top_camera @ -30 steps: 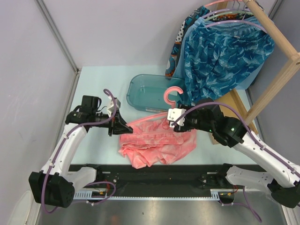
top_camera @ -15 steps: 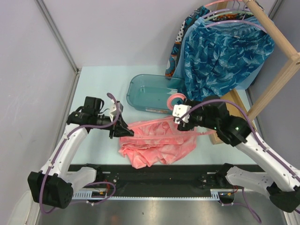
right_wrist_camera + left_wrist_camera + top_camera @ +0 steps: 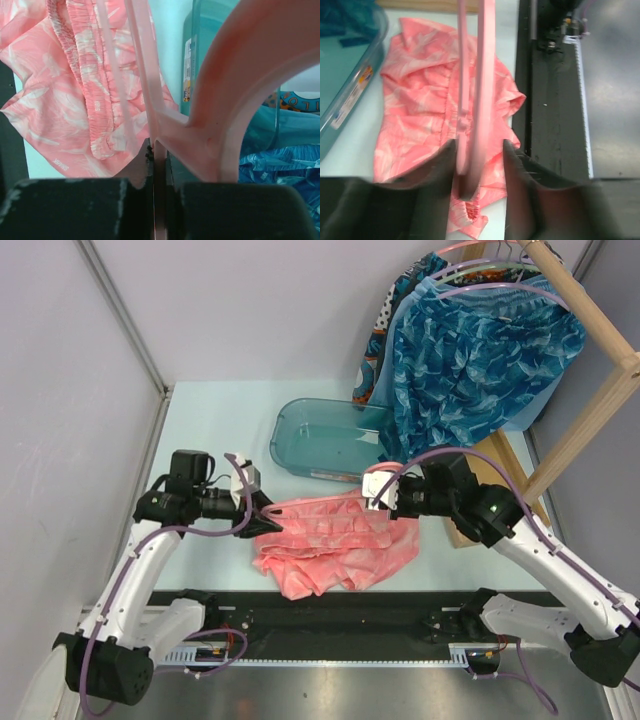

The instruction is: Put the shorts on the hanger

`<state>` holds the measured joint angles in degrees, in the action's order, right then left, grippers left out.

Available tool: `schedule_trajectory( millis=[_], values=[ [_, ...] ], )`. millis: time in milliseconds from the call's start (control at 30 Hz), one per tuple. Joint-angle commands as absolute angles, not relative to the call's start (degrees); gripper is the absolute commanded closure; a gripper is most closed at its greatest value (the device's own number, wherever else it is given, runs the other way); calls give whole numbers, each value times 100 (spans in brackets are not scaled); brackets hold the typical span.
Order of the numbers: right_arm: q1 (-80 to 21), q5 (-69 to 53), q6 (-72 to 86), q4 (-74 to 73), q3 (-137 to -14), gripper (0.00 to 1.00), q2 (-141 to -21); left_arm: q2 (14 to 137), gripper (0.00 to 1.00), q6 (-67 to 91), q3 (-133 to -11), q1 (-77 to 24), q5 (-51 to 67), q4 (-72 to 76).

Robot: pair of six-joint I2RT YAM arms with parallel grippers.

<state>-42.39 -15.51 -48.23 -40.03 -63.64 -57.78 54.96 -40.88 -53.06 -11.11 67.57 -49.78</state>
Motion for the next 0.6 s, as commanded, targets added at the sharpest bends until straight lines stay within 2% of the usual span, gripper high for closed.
schedule_trajectory(
  millis=[0, 167, 400, 567],
  values=[
    [-4236, -1495, -4790, -3823, -6478, 100, -5625, 5239, 44, -3939, -5089, -1143, 5762, -4519],
    [-4254, -1318, -4930, -4446, -6478, 100, -5221, 5247, 32, -4393, -4817, -757, 5028, -4579],
    [-4438, -1134, -4957, -5554, -6478, 100, -5045, 5827, 31, -7063, -4588, -571, 4869, -5958],
    [-4701, -923, -4764, -5897, -6460, 100, -5080, 5582, 32, -7278, -4185, -842, 4467, -5626]
  ],
)
